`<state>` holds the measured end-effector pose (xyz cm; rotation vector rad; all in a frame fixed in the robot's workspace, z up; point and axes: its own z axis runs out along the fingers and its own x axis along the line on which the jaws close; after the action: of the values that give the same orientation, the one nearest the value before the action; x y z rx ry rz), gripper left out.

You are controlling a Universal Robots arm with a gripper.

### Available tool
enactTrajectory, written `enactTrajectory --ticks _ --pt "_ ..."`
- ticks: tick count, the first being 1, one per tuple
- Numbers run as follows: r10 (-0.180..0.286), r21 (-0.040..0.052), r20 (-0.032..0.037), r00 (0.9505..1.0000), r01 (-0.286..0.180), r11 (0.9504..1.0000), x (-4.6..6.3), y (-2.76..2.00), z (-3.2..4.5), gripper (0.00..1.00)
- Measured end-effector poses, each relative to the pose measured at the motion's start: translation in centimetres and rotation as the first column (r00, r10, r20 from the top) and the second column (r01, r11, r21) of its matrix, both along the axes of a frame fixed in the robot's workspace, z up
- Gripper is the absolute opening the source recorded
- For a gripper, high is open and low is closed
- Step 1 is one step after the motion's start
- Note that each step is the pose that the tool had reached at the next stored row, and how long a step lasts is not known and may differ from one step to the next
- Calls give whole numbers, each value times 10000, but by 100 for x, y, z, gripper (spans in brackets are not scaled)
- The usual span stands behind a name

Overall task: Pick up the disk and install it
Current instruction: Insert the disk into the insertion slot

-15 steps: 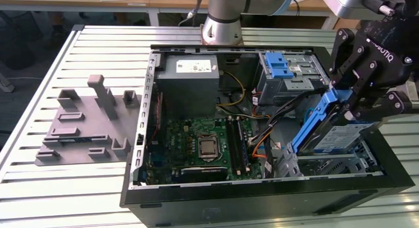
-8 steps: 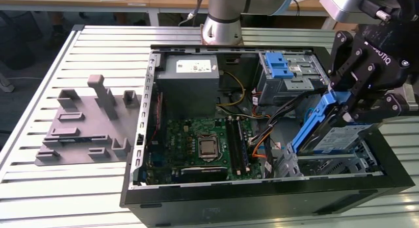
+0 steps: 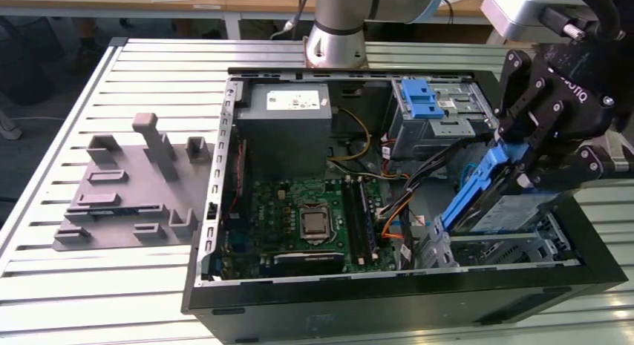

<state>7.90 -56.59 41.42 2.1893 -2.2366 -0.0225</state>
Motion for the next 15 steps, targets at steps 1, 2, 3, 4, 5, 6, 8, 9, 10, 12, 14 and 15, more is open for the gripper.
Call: enactTrajectory --ticks 1,2,3,4,5,6,8,9,10,12,14,15 --pt "0 1 0 10000 0 10000 0 0 -6 44" --pt "0 6 0 10000 0 10000 0 0 -13 44" --pt "0 3 0 10000 0 10000 0 0 -19 44" --pt "0 1 0 10000 0 10000 0 0 -24 50" --pt "0 2 0 10000 0 10000 0 0 -31 50" --pt "0 3 0 10000 0 10000 0 0 -40 50" --pt "0 2 0 10000 0 10000 0 0 -54 50" --pt "0 2 0 10000 0 10000 0 0 -62 49" --pt "0 3 0 10000 0 10000 0 0 -69 42" --pt "0 3 0 10000 0 10000 0 0 -84 36" --pt "1 2 0 10000 -1 10000 0 0 -100 31" --pt "0 3 1 10000 0 10000 0 0 -109 25"
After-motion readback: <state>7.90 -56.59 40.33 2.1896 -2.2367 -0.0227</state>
